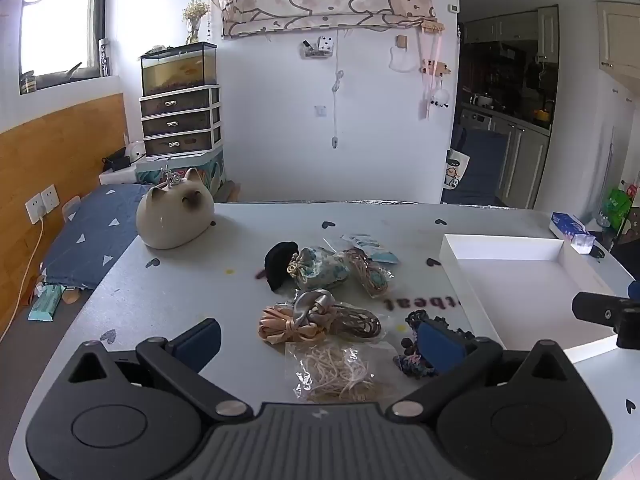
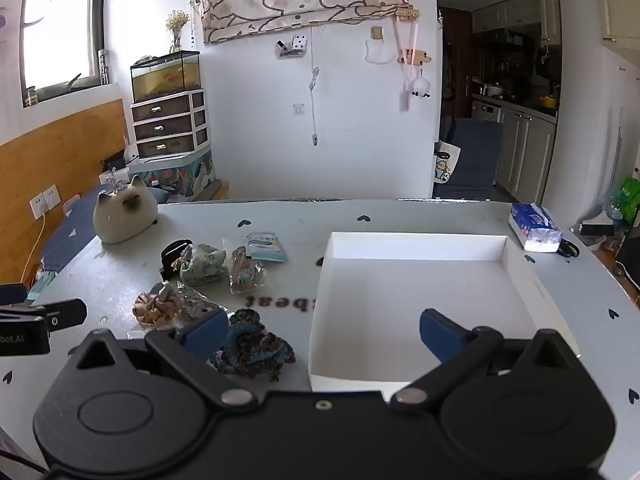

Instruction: Organize soft objects

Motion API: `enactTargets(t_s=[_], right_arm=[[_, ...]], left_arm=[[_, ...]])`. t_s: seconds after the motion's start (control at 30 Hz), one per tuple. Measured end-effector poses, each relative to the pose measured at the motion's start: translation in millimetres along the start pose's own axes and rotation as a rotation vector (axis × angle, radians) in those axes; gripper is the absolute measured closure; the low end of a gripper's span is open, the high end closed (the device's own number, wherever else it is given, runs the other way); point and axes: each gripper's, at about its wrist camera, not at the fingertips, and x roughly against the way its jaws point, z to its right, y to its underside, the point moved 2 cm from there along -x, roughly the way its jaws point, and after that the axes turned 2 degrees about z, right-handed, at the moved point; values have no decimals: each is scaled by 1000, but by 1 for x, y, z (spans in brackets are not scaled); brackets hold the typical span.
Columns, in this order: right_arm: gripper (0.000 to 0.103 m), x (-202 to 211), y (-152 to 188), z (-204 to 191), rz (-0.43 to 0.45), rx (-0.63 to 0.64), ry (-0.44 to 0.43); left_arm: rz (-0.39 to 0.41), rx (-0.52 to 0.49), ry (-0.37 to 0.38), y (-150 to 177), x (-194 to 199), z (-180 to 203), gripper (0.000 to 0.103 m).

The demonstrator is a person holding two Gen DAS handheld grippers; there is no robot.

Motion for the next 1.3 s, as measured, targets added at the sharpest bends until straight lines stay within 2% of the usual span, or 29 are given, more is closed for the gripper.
enactTargets(t_s=[1.3], right_arm=[[0,-3,2,-2,-13,-6,2]], left_arm=[[7,1,12,3,-6,2,0]])
